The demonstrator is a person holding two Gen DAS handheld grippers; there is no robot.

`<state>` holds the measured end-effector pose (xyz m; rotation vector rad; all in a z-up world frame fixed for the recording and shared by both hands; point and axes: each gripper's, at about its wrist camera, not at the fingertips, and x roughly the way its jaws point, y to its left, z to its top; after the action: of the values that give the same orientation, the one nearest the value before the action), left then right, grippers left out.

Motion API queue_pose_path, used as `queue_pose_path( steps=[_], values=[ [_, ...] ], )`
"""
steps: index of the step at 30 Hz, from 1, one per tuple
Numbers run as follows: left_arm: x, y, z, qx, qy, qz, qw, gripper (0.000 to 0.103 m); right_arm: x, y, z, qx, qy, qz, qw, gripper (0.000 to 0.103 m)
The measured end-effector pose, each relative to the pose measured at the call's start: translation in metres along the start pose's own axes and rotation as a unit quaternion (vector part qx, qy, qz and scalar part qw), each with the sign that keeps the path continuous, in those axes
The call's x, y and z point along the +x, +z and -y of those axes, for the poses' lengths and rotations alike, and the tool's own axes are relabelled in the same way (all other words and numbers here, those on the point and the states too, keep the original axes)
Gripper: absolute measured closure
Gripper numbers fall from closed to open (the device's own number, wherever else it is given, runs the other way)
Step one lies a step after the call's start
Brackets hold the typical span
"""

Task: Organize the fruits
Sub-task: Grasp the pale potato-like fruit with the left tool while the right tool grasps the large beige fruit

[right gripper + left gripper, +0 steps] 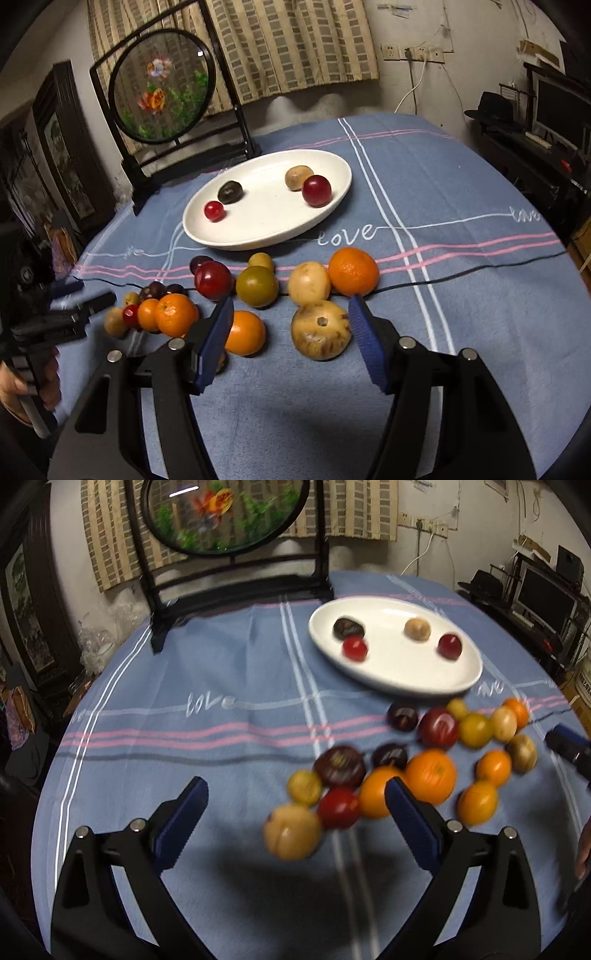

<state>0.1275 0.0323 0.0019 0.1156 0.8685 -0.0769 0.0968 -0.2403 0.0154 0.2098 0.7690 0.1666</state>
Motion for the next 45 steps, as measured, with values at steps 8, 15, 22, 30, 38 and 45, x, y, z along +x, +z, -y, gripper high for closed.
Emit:
queue_pose_path(
  steps=[8,15,22,30,38,45],
  values=[
    [0.012,-0.027,-0.005,0.022,0.022,-0.018,0.9993,0.005,0.016,-0.014,0.006,0.007,0.022,-0.027,0.999,0.038],
    [0.025,-0.034,0.0,0.039,0.025,-0.032,0.9984,0.005,0.016,-0.016,0.003,-0.001,0.034,-0.024,0.999,0.038],
    [0.038,-0.036,-0.008,0.012,0.008,-0.061,0.998,0.005,0.016,-0.018,-0.002,-0.013,0.039,-0.025,0.999,0.038],
    [0.04,-0.036,-0.013,0.005,-0.016,-0.057,0.9982,0.012,0.016,-0.019,-0.006,-0.025,0.038,-0.024,0.999,0.038],
    [0.037,-0.032,-0.004,0.025,-0.048,-0.044,0.9976,0.051,0.016,-0.019,-0.006,-0.025,0.036,-0.023,0.999,0.038],
    [0.031,-0.035,-0.006,0.026,-0.044,-0.037,0.998,0.063,0.008,-0.02,-0.007,-0.037,0.018,-0.016,0.999,0.038]
  ],
)
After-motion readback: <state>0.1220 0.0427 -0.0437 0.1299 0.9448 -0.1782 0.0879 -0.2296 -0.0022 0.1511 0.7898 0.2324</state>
